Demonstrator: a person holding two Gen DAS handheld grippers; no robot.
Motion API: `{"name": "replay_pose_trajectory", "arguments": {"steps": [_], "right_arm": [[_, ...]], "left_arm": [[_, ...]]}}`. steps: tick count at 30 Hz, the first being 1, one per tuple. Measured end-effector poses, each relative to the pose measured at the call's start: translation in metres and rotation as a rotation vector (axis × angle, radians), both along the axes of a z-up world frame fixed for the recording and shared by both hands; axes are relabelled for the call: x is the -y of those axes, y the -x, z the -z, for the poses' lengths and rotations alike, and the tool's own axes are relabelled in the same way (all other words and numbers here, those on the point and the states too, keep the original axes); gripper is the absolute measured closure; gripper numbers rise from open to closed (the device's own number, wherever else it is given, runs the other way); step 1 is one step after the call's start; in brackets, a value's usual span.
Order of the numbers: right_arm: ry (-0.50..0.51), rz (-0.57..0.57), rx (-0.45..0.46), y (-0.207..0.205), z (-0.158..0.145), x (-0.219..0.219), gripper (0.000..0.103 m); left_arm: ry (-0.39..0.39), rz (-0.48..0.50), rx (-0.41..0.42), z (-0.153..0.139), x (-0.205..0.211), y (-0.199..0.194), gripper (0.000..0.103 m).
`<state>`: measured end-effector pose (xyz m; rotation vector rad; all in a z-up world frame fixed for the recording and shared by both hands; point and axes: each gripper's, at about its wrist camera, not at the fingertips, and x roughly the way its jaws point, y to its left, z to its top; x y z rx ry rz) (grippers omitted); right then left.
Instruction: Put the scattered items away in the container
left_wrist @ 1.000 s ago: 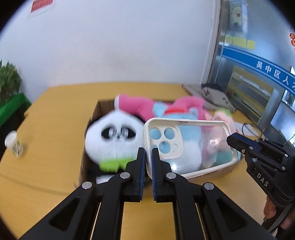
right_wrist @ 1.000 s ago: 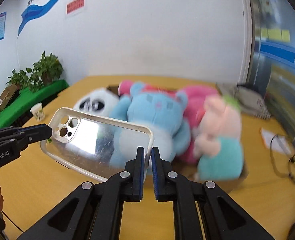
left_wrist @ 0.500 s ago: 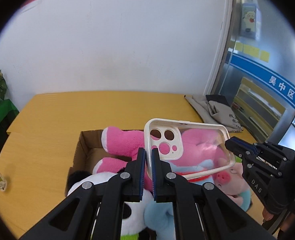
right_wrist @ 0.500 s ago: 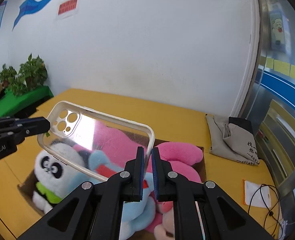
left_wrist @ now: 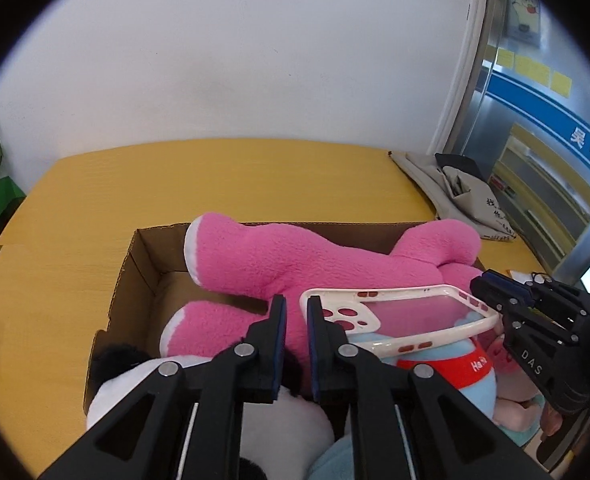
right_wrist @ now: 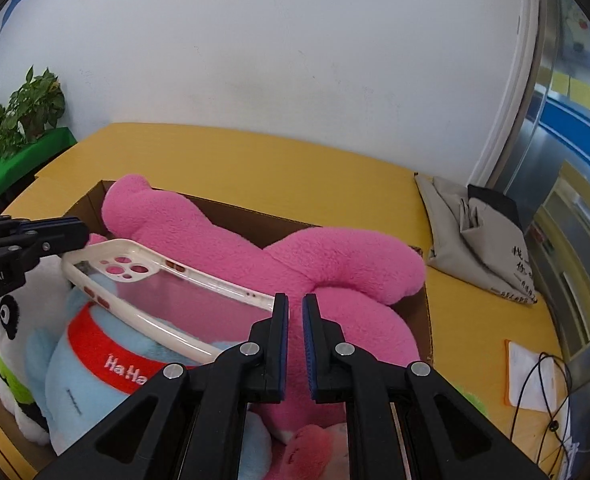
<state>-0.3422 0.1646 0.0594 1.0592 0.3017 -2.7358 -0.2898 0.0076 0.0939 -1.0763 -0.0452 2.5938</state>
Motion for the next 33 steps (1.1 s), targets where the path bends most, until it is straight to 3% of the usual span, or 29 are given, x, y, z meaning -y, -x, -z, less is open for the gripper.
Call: {"name": "replay_pose_trajectory", "arguments": {"steps": [1, 2, 3, 4, 5, 8, 10, 14, 17, 25, 28, 33], "right_arm": [[0.008, 0.011, -0.008, -0.003, -0.001, -0.002, 0.085], [0.01, 0.027, -0.023, -0.006, -0.003, -0.006, 0.066], [0.021, 0.046, -0.04, -0.011, -0.006, -0.011, 0.054], [0.038, 0.06, -0.052, -0.016, -0.009, -0.017, 0.029], [0.062, 0.07, -0.063, -0.022, -0.013, -0.022, 0.016], [0.127, 0.068, -0.091, -0.055, -0.028, -0.035, 0.012], [0.136, 0.064, -0.112, -0.08, -0.036, -0.036, 0.006], [0.229, -0.014, -0.127, -0.139, -0.047, -0.039, 0.0], [0.194, -0.018, -0.17, -0.179, -0.048, -0.034, 0.0], [0.149, 0.048, -0.173, -0.249, -0.022, -0.025, 0.0], [0.117, 0.074, -0.175, -0.269, -0.014, -0.029, 0.0], [0.11, 0.094, -0.169, -0.288, -0.009, -0.038, 0.0]], "left_arm": [[-0.009, 0.003, -0.006, -0.003, 0.003, -0.004, 0.084], [-0.014, -0.005, -0.018, -0.006, 0.007, -0.01, 0.074], [-0.019, -0.016, -0.03, -0.01, 0.011, -0.014, 0.065], [-0.025, -0.032, -0.046, -0.015, 0.016, -0.021, 0.059], [-0.028, -0.045, -0.059, -0.019, 0.021, -0.026, 0.048], [-0.04, -0.087, -0.127, -0.036, 0.034, -0.057, 0.03], [-0.021, -0.102, -0.179, -0.045, 0.038, -0.084, 0.025], [0.089, -0.065, -0.252, -0.046, 0.031, -0.138, 0.024], [0.164, -0.057, -0.281, -0.04, 0.022, -0.176, 0.024], [0.217, -0.041, -0.292, -0.01, 0.006, -0.263, 0.024], [0.198, -0.058, -0.289, -0.005, 0.006, -0.278, 0.024], [0.071, -0.084, -0.25, -0.002, 0.016, -0.292, 0.024]]}}
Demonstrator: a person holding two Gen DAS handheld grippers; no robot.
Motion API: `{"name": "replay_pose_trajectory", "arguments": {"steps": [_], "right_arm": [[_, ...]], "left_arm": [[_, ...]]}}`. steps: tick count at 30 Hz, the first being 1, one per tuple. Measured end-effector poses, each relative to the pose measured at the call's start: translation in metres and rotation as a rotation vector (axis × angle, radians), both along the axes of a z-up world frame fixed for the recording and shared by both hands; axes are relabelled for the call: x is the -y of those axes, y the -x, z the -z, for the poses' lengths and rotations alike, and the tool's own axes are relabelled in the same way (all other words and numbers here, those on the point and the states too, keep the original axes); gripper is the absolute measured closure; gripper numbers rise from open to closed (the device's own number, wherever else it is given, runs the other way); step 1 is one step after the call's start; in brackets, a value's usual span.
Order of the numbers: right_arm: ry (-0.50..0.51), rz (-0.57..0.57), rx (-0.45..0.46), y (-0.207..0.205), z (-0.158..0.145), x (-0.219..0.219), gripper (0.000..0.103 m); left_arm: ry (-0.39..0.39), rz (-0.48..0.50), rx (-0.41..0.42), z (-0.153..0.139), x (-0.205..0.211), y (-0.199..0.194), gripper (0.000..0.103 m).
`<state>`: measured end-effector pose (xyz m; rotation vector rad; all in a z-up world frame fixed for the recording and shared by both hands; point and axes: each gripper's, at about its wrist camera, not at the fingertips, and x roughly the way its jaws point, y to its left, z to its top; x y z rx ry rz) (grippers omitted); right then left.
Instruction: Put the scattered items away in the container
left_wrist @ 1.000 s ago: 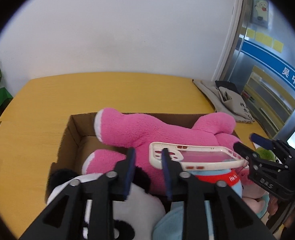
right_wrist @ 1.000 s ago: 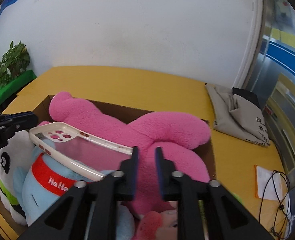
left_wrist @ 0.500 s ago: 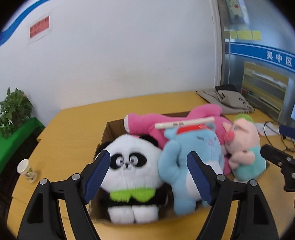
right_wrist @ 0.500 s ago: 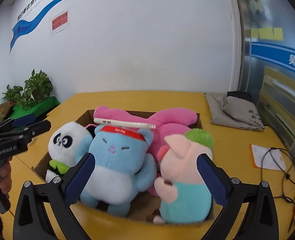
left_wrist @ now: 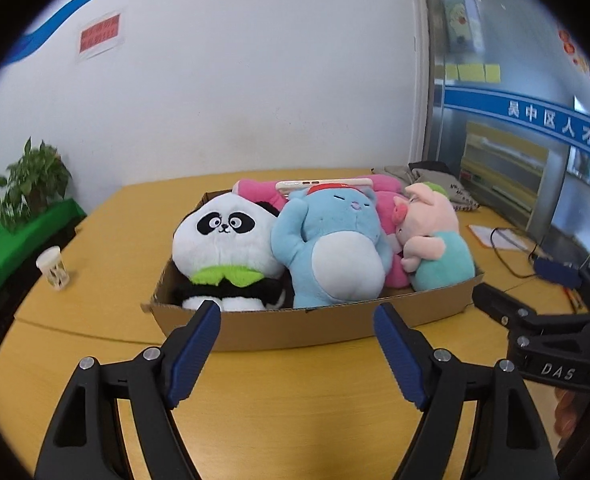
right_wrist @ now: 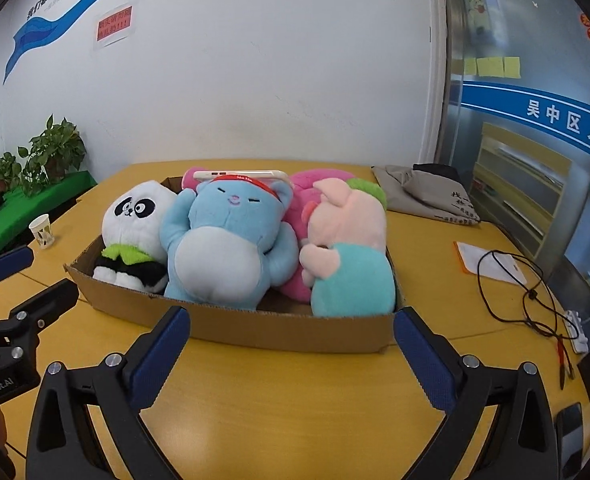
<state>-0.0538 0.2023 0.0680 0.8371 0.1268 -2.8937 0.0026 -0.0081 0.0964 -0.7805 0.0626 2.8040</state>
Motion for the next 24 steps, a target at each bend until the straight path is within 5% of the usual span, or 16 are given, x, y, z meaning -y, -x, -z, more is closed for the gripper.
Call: {"name": "replay_pose_trajectory", "arguments": {"steps": [24], "right_arm": [[-0.073, 0.02, -0.025, -0.021, 0.002, -0.001, 0.0]], "left_arm": [[-0.016, -0.005, -0.001, 0.005, -0.007, -0.02, 0.024]]}}
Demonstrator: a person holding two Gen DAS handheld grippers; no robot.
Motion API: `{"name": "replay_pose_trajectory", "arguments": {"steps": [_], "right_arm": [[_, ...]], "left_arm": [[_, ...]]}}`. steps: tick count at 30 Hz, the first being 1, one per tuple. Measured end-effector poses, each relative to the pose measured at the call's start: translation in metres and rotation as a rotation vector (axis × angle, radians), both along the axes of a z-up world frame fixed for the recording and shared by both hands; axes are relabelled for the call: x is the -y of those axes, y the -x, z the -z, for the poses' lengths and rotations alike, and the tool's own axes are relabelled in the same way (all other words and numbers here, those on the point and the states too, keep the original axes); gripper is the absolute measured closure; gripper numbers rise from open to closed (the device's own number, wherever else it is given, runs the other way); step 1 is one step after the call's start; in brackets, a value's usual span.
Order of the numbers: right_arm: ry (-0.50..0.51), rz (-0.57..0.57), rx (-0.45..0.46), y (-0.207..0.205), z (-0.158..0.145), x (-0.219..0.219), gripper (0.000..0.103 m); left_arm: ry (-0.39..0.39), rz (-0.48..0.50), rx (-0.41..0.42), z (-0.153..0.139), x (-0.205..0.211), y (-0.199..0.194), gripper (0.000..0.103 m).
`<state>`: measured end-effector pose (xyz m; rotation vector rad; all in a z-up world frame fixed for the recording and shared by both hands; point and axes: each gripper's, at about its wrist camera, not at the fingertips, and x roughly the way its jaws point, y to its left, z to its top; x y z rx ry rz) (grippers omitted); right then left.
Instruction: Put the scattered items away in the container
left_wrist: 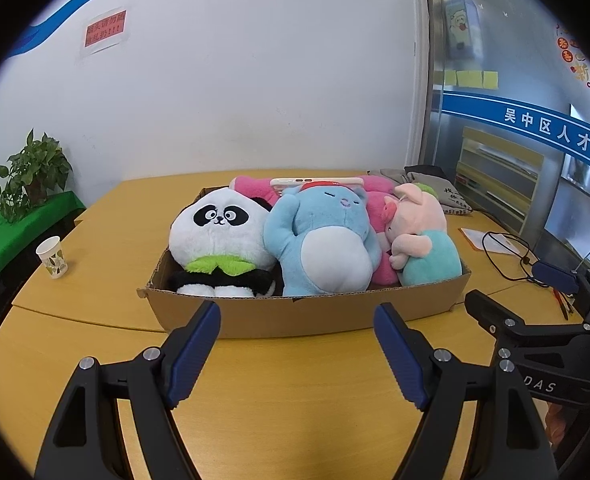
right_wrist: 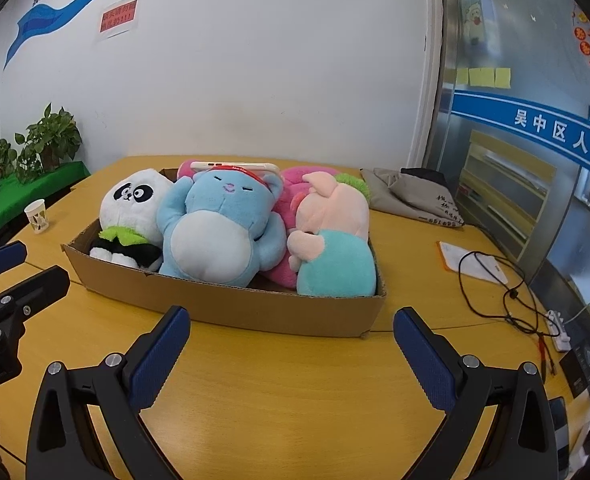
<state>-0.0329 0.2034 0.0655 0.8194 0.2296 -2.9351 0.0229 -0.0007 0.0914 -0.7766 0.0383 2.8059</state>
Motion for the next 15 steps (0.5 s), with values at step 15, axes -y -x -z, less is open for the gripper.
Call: {"name": "replay_pose_trajectory", "arguments": {"steps": [15], "right_arm": [[0.012, 0.01, 0.021, 0.0042, 0.0076, -0.0071, 0.0]], "left_arm": [[0.001, -0.004, 0.025, 0.0064, -0.0041, 0.0066, 0.024]]}}
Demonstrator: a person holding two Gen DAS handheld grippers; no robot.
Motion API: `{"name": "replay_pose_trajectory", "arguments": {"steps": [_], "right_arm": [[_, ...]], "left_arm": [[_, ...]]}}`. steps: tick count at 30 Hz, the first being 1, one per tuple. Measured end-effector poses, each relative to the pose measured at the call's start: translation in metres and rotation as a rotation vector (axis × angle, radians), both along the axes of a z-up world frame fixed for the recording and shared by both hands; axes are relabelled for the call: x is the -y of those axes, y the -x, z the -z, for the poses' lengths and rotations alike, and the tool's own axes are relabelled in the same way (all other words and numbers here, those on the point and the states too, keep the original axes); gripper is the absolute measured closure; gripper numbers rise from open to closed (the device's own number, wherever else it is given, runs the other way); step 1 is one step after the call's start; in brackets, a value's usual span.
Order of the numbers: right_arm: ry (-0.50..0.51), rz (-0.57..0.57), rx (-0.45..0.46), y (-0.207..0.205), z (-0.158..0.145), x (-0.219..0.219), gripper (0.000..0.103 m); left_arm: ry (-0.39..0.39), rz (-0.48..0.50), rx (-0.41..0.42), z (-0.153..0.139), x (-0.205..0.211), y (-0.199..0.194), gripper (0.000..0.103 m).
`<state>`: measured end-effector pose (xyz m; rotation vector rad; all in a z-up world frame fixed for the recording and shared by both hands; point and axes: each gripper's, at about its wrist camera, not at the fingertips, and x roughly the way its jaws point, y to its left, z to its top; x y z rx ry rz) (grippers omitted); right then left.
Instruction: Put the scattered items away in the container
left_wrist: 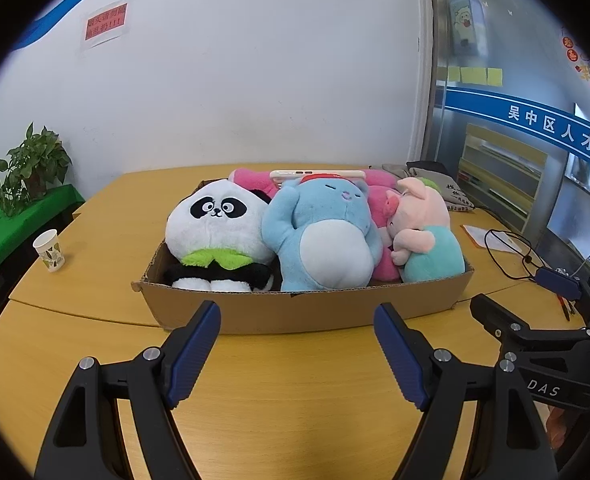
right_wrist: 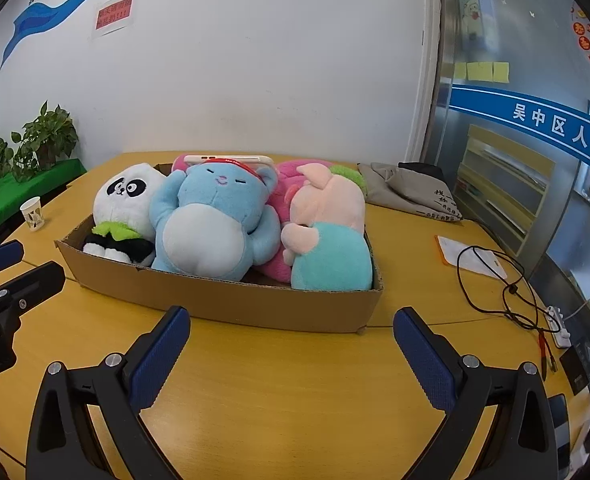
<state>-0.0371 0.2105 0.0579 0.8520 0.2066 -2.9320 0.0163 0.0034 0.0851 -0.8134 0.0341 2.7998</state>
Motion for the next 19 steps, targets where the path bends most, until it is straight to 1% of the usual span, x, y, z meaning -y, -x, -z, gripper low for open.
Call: {"name": "replay_pose_trajectory", "arguments": {"steps": [7, 11, 13, 19], "right_arm": [[0.006, -0.004, 0.007, -0.001, 0.004, 0.001, 0.0], [0.003, -0.023, 0.013, -0.001, 0.006, 0.005, 0.0], [0.0, -0.031, 0.017, -0.001, 0.008, 0.007, 0.0], [0.008, -0.044, 0.026, -0.002, 0.012, 0.013, 0.0]], "left_arm": [[0.026, -0.005, 0.027, 0.005, -0.002, 0.001, 0.024], [0.001, -0.002, 0.07, 0.01, 0.001, 0.006, 0.024], [0.001, -0.009, 0.091, 0.014, 0.002, 0.008, 0.024], [0.038, -0.016, 0.116, 0.024, 0.002, 0.007, 0.024]]}}
